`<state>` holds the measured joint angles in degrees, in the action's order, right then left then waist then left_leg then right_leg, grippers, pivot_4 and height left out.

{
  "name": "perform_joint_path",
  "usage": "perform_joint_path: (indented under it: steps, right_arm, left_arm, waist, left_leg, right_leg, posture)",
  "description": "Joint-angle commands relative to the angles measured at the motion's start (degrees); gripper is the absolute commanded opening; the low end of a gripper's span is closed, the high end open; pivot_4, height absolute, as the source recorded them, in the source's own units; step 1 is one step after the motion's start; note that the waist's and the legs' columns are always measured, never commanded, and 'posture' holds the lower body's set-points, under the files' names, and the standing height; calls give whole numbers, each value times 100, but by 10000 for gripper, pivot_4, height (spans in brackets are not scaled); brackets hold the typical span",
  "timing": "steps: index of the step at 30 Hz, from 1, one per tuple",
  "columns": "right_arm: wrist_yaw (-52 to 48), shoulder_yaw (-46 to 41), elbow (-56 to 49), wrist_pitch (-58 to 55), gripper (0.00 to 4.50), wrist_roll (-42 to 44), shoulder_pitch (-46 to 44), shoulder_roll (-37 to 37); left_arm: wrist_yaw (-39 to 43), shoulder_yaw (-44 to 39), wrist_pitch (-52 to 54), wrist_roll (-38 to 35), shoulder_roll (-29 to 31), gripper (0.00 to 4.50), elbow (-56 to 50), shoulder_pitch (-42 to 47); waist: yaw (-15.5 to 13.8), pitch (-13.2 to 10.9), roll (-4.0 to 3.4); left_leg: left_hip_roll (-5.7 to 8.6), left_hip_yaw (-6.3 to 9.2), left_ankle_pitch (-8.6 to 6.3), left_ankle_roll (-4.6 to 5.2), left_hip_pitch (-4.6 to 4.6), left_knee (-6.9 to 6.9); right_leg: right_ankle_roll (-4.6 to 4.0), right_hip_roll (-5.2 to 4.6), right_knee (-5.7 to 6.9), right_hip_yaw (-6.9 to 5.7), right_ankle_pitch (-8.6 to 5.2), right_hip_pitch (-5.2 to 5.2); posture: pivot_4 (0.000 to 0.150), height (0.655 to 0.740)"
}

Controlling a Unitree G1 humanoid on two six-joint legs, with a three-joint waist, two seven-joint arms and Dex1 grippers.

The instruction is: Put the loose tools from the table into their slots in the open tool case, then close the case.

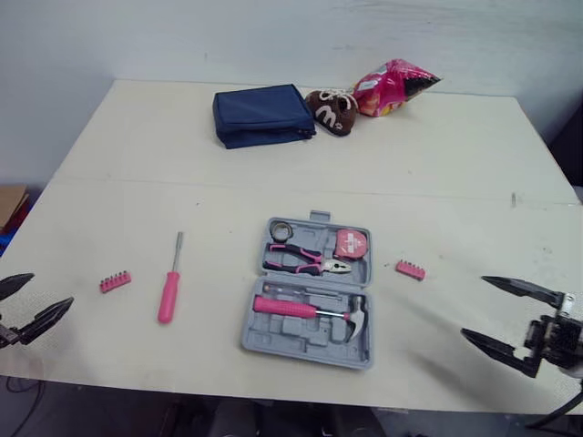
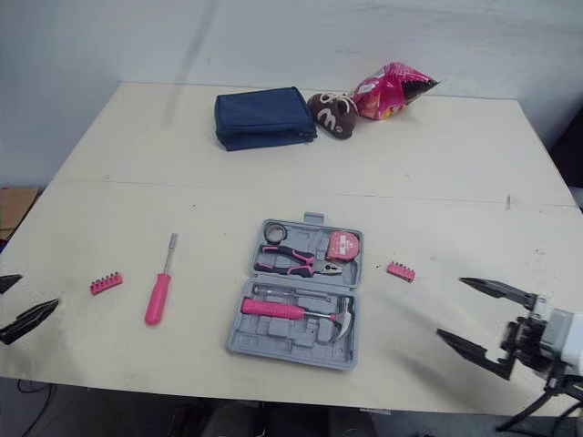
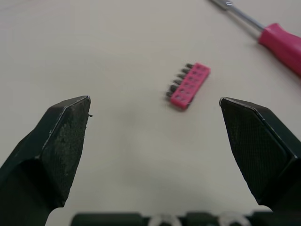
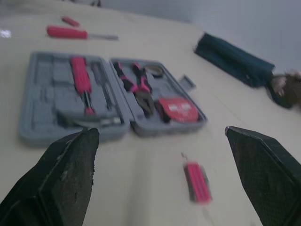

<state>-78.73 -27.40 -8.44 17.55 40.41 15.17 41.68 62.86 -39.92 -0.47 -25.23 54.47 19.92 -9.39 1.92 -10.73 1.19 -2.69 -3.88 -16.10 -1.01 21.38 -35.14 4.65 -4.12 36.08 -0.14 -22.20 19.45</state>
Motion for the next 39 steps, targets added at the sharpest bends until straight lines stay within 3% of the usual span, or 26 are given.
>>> perform_joint_path:
  steps: [1, 6, 14, 31, 34, 39]
  right_arm:
    - [216, 184, -603, -216, 45000, 90, -92, -54]
    - [367, 488, -759, -300, 45000, -153, -341, -81]
    - [641, 443, -877, -313, 45000, -341, -256, -104]
    - [781, 248, -738, -400, 45000, -396, -393, 118]
    - [756, 249, -687, -389, 45000, -404, -419, 121]
    - [790, 241, -713, -467, 45000, -393, -385, 121]
  left_arm:
    - [408, 619, -623, 385, 233, 44575, 800, 680]
    - [1067, 1775, -1440, 1101, 394, 44575, 2273, 1974]
    - [1461, 2598, -1990, 1591, 315, 44575, 3680, 3108]
    - [1504, 2694, -1990, 1522, 370, 44575, 4140, 2739]
    - [1489, 2698, -1997, 1508, 324, 35999, 3988, 2619]
    - [1467, 2528, -1814, 1253, 196, 13697, 3605, 2380]
  waist:
    - [-23, 1, 0]
    - [-33, 4, 7]
    - [-11, 8, 19]
    - [128, 12, 7]
    - [132, 14, 3]
    - [121, 28, -28]
  left_leg:
    - [0, 0, 5, -1, -1, 0]
    - [5, -5, 14, 5, 5, -1]
    - [-11, -38, 11, 9, 19, -38]
    - [-12, -57, -6, 23, -21, -80]
    - [-13, -58, -6, 23, -22, -80]
    - [-13, -58, -5, 23, -24, -80]
  right_leg:
    - [0, 0, -1, 0, 7, -1]
    - [3, -5, 2, 0, 14, 5]
    - [6, -8, 69, -79, 13, 37]
    - [2, -33, 107, -74, 11, 21]
    - [2, -33, 110, -73, 11, 21]
    - [2, -34, 114, -72, 11, 21]
  posture:
    - [1500, 7400]
    - [1500, 7400]
    - [1500, 7400]
    - [1500, 7400]
    - [1500, 7400]
    - [1500, 7400]
